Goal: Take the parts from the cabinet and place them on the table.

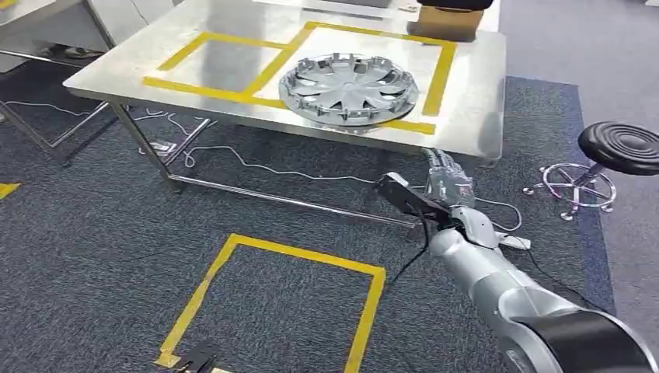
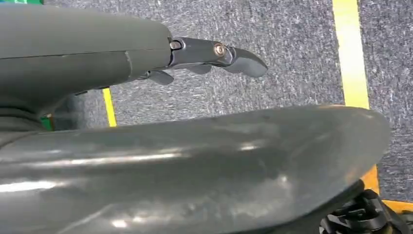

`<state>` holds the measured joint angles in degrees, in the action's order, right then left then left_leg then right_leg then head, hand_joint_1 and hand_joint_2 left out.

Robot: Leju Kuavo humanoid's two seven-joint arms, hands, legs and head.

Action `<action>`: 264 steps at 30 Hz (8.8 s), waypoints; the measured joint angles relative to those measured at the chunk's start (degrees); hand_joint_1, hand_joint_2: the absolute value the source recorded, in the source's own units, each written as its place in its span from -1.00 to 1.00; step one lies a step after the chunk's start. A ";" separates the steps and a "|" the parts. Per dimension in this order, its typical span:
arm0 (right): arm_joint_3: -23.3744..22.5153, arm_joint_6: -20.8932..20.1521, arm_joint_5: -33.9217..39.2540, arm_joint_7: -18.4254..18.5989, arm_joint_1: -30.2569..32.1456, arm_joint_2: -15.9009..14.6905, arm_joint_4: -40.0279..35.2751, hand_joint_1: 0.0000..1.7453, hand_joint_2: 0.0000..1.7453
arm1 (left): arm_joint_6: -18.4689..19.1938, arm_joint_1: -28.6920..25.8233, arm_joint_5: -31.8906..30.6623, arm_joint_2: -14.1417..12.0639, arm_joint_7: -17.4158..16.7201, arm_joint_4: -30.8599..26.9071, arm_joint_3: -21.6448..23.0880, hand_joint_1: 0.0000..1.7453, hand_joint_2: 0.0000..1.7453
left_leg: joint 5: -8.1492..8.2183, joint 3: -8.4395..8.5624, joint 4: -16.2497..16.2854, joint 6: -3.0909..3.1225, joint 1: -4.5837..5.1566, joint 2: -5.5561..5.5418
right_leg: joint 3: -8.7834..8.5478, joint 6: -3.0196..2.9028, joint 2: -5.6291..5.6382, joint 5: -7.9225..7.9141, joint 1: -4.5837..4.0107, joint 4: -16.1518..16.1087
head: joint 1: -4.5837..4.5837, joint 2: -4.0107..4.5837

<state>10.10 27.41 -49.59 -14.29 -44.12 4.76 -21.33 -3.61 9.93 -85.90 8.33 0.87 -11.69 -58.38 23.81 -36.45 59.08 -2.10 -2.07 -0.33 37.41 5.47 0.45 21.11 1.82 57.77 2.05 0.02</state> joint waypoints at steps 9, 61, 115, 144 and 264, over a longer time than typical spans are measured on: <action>-1.42 -1.78 4.18 0.35 0.82 -0.31 0.00 -1.00 -1.00 | -0.22 -0.05 0.35 -0.02 0.44 0.00 -0.66 -1.00 -1.00 | -0.90 -0.22 -0.64 -0.50 -0.02 0.01 | 0.73 -0.76 0.01 -0.54 -0.05 0.18 | 0.02 0.00; -35.04 -15.69 28.18 13.46 38.92 3.52 9.40 -1.00 -1.00 | -5.07 -2.58 0.57 -0.13 5.60 0.00 -2.03 -1.00 -1.00 | -3.59 1.02 -4.73 0.71 -0.39 -0.25 | 4.11 -0.59 -0.19 8.61 0.00 11.53 | 0.20 0.00; -34.05 -14.99 25.86 14.05 39.26 3.43 9.84 -1.00 -1.00 | -4.42 -1.99 -0.46 0.46 4.79 -0.09 -0.70 -1.00 -1.00 | 1.81 2.62 -0.40 0.44 1.96 4.26 | -4.85 -4.37 -6.16 6.19 -3.08 1.91 | -1.00 0.00; -34.05 -15.26 25.75 13.88 39.87 3.54 9.92 -1.00 -1.00 | -4.42 -2.45 -0.37 0.31 4.79 -0.09 -0.72 -1.00 -1.00 | 1.73 3.85 -0.73 -0.84 1.94 5.30 | -5.49 -4.70 -5.15 5.53 -2.70 0.79 | -0.90 0.00; -34.07 -16.59 22.93 14.75 39.74 3.50 10.36 -1.00 -1.00 | 0.44 -2.33 0.94 -0.11 1.73 -0.09 -2.21 -1.00 -1.00 | 2.91 -1.66 7.52 0.22 2.00 -0.15 | -4.89 -4.97 -3.26 5.63 -1.51 1.35 | -2.64 0.00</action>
<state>-23.98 10.82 -26.66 0.46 -4.38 8.26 -10.97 -3.17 7.61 -84.96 8.22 2.60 -11.78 -60.59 26.72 -38.11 66.59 -1.88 -0.07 -0.48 32.52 0.50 -2.81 26.74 0.31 59.12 -0.59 0.02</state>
